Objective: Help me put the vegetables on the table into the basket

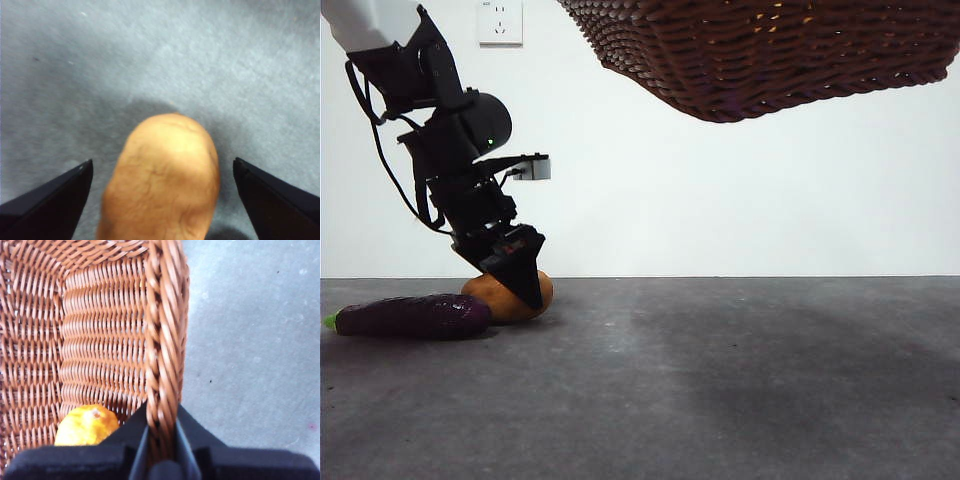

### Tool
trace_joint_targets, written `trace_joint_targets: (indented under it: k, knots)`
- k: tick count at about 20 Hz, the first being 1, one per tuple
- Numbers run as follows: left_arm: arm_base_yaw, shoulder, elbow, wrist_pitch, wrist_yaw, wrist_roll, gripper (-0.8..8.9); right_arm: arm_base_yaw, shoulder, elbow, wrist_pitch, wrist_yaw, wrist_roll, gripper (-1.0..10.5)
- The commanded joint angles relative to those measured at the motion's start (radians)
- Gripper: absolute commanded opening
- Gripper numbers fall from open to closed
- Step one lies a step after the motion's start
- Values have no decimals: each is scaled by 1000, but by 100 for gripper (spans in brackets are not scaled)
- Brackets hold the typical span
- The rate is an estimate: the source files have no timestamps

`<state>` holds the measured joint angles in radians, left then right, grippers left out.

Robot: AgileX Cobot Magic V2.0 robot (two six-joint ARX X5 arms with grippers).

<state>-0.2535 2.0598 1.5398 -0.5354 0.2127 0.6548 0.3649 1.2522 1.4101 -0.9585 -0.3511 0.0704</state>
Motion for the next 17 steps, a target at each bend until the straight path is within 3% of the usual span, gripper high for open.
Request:
trace_joint_targets:
  k: [1,4,10,14,17]
  knots:
    - [5,21,0,6,4,4,376,0,-8,12,16,-8,2,-16]
    - [5,21,0,7,-6,-15,-3,0,-7,12,15,-8,-2,-16]
    - [15,-21,56,-22,-24,-105,-7,0,3,10,6,48,-1,-16]
    - [15,-212,59,-82,-23,-98,-6,-27,42,-29,1,37,-6,-16]
    - [14,-397,59,-177,2,-103,-6,-73,55,-165,81,6,0,-17]
